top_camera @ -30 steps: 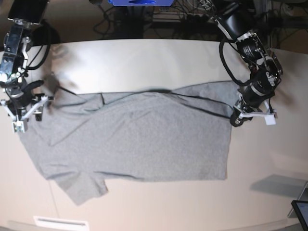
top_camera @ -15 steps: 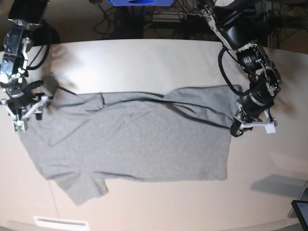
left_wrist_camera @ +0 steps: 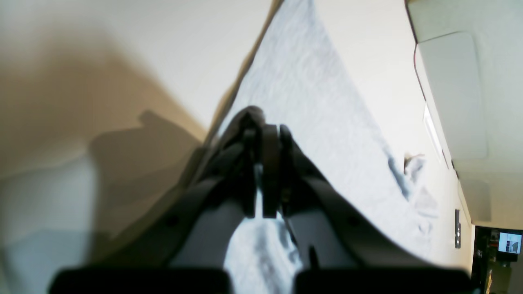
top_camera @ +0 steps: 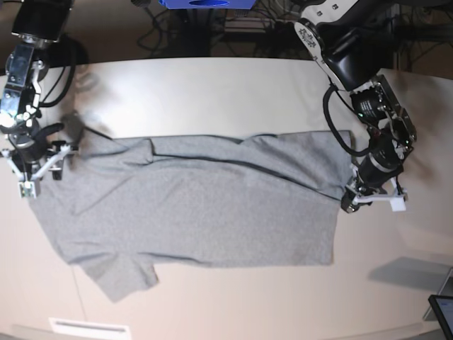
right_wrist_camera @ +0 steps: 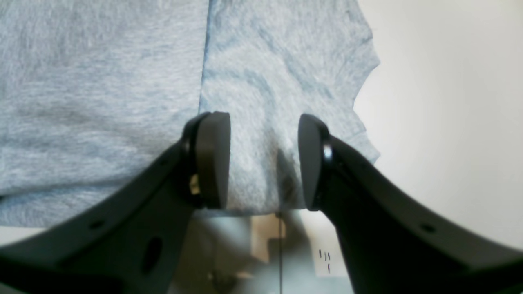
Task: Fold the T-shirt properly
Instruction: 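Move the left gripper along the shirt's side edge toward the hem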
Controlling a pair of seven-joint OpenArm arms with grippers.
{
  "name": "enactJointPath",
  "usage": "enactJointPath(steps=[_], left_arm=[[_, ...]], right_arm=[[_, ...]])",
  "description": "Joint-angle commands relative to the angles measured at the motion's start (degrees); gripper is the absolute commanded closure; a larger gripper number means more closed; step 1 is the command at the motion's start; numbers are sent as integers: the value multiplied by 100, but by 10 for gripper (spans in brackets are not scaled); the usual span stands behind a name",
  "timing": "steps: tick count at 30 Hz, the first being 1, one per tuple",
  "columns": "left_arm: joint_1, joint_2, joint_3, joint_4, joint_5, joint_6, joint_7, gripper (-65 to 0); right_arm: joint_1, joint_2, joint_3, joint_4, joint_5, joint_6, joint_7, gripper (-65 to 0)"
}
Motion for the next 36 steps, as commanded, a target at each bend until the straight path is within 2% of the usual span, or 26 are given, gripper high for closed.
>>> enactJointPath(steps=[1, 6, 11, 15, 33, 36], left_arm=[[-198, -69, 152, 102, -147, -51, -81, 0], [-303, -113, 407, 84, -138, -51, -90, 0], [-365, -95, 407, -206, 90, -51, -99, 0], [-303, -122, 407, -232, 205, -51, -372, 0], [-365, -201, 415, -258, 354, -60, -372, -2], [-365, -210, 415, -258, 539, -60, -372, -5]], right_arm=[[88, 75, 12, 85, 25, -1, 140, -264], [88, 66, 12, 85, 25, -1, 140, -264], [88, 75, 12, 85, 25, -1, 140, -264], [88, 75, 12, 85, 25, -1, 140, -264], [53, 58, 12, 85, 25, -1, 140, -264], [53, 58, 12, 85, 25, -1, 140, -264]])
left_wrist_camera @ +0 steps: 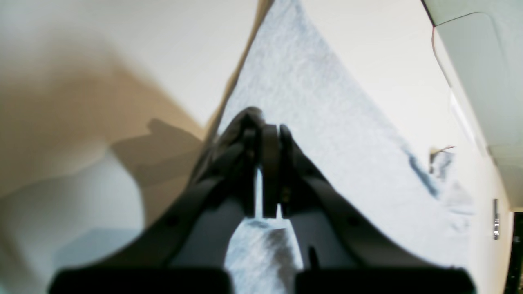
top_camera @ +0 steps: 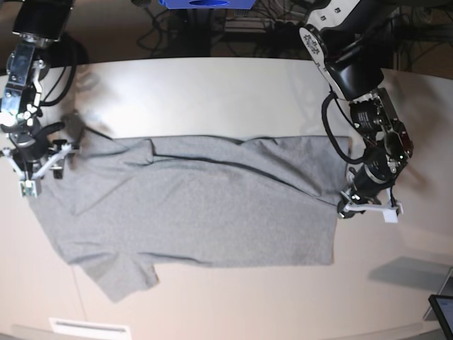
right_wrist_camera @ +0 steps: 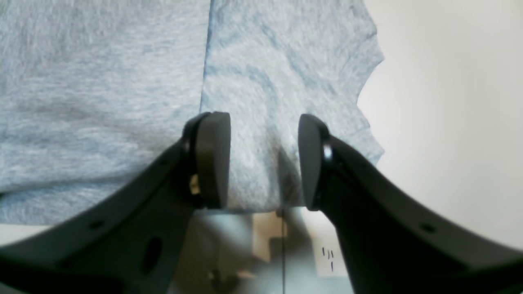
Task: Fold the T-shirt properly
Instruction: 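Move the left gripper along the shirt's side edge toward the hem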
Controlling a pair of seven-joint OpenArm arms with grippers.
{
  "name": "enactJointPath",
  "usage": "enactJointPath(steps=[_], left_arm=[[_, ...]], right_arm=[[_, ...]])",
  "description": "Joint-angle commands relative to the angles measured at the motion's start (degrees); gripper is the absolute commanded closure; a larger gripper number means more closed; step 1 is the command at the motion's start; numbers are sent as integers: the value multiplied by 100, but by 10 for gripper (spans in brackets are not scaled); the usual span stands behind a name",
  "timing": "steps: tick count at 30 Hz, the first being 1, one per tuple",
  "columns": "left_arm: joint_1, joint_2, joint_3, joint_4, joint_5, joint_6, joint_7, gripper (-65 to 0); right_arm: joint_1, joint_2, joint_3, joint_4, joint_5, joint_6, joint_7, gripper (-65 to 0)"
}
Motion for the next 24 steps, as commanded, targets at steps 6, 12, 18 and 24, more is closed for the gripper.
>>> enactJointPath(steps=[6, 12, 18, 24], left_arm=[[-151, -57, 2, 91, 30, -38, -103, -151], [-186, -57, -59, 127, 4, -38, -112, -222], [-318, -30, -59, 188, -14, -56, -112, -222], [-370, -39, 2, 628, -497, -56, -59, -222]], right_arm=[[64, 88, 12, 85, 28, -1, 140, -264], [55, 88, 12, 85, 28, 8, 140, -264], [20, 88, 12, 85, 36, 8, 140, -264], [-33, 88, 12, 120, 36, 8, 140, -264]])
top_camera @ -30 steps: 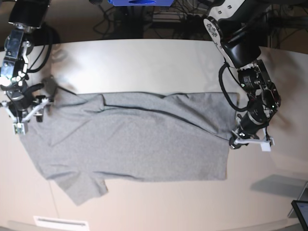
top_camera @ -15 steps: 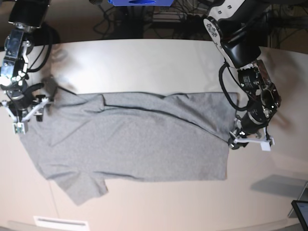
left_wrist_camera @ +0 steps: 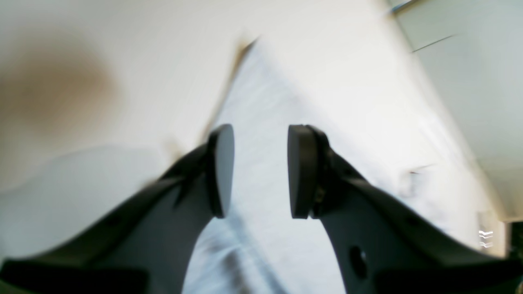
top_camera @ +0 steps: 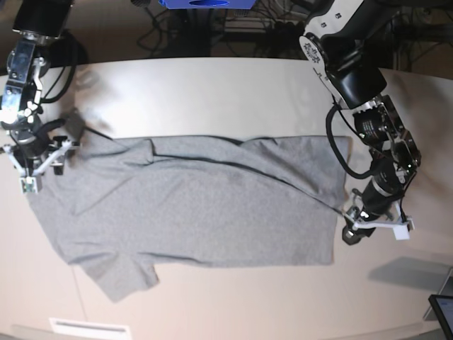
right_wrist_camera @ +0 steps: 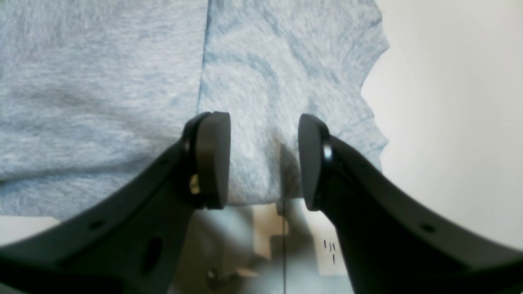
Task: Fold the T-shirt properly
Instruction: 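Move the left gripper along the shirt's side edge toward the hem, then move the right gripper along the other side edge toward the hem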
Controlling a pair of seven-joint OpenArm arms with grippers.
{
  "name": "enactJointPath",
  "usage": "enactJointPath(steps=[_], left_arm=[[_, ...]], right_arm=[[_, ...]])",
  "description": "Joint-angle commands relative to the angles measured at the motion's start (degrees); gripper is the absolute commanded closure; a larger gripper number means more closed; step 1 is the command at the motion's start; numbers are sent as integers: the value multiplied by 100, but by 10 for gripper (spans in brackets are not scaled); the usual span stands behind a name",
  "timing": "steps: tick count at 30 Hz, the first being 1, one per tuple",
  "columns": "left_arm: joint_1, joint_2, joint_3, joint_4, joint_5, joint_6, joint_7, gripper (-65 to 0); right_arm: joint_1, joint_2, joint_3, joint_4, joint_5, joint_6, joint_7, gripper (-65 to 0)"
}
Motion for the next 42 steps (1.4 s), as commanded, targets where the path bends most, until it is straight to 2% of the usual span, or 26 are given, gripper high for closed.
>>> enactJointPath(steps=[1, 3, 6, 10, 14, 18, 20, 24, 28, 31, 34, 37, 42], left_arm=[[-18, -52, 33, 193, -265, -51, 51, -222], [158, -52, 33, 351, -625, -51, 262, -222], [606, -35, 86, 685, -845, -60, 341, -218], [1318, -114, 508, 1239, -819, -60, 34, -217], [1600, -307, 912, 1477, -379, -51, -90, -215], [1679, -307, 938, 1459, 96, -51, -90, -215], [1740, -307, 938, 1468, 148, -51, -98, -215], [1811, -307, 938, 1459, 148, -51, -98, -215], [1819, -307, 938, 1459, 148, -51, -98, -215], [1819, -307, 938, 1459, 148, -51, -98, -215], [1819, -307, 938, 1459, 148, -51, -98, -215], [1819, -307, 938, 1459, 148, -51, -98, -215], [1819, -307, 938, 1459, 148, -51, -107, -215]], right_arm=[[66, 88, 12, 120, 32, 8, 140, -264], [66, 88, 12, 128, 32, 8, 140, -264], [39, 88, 12, 243, 32, 17, 140, -264], [39, 88, 12, 498, 32, 17, 140, -264], [-57, 88, -147, 814, 32, 17, 87, -264], [-409, 62, -419, 1175, 50, -9, 61, -264], [-532, -219, -331, 1333, 50, -18, -106, -268], [-629, -835, 460, 1764, 58, 8, -599, -271], [-620, -1081, 785, 1834, 85, 8, -1135, -274], [-638, -1397, 1278, 1816, 639, 8, -1539, -302], [-638, -1635, 2042, 1808, 1658, 8, -2005, -305], [-603, -1670, 2579, 1799, 2493, -1, -2603, -305], [-436, -1688, 3045, 1386, 3153, -1, -3139, -305]])
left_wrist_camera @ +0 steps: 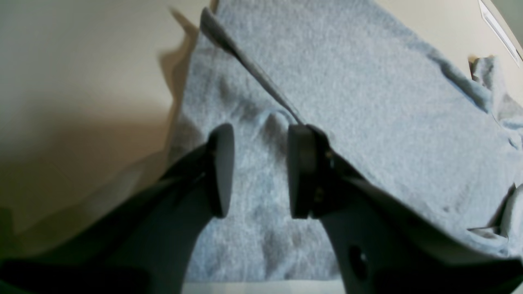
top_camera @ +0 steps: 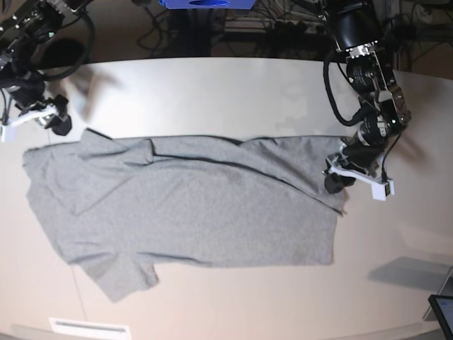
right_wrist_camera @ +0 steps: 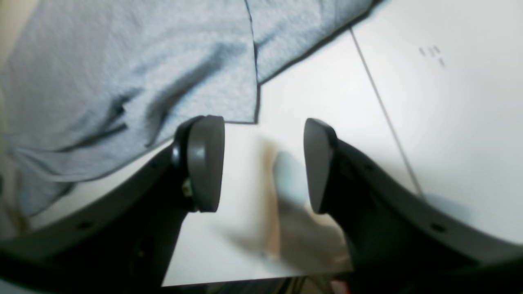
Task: Fold the T-shirt properly
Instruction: 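Move the right gripper along the other side edge toward the hem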
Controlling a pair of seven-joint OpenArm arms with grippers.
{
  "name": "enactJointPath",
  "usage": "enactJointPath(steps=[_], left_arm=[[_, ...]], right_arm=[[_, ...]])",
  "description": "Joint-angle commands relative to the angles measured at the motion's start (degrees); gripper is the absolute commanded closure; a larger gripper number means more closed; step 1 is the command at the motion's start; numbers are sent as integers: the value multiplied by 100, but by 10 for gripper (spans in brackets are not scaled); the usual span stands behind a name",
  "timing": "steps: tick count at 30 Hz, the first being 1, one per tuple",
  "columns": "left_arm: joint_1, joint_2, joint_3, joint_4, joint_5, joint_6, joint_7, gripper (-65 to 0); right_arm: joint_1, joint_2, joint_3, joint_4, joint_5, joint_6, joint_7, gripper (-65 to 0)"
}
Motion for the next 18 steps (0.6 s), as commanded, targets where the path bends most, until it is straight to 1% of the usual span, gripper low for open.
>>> enactJointPath(steps=[1, 5, 7, 9, 18], left_arm=[[-80, -56, -17, 93, -94, -38, -118, -215], [-80, -56, -17, 102, -94, -38, -118, -215], [-80, -56, -17, 102, -94, -38, -118, -215], [-80, -56, -17, 102, -94, -38, -118, -215], [-80, -56, -17, 111, -94, -38, -118, -215]], right_arm=[[24, 50, 33, -93, 119, 19, -12, -305], [24, 85, 6, -796, 506, 19, -29, -305], [24, 94, -11, -1051, 612, 19, -29, -303], [41, 173, -20, -1236, 664, 19, -29, -303], [305, 208, -20, -1315, 700, 19, -56, -303]])
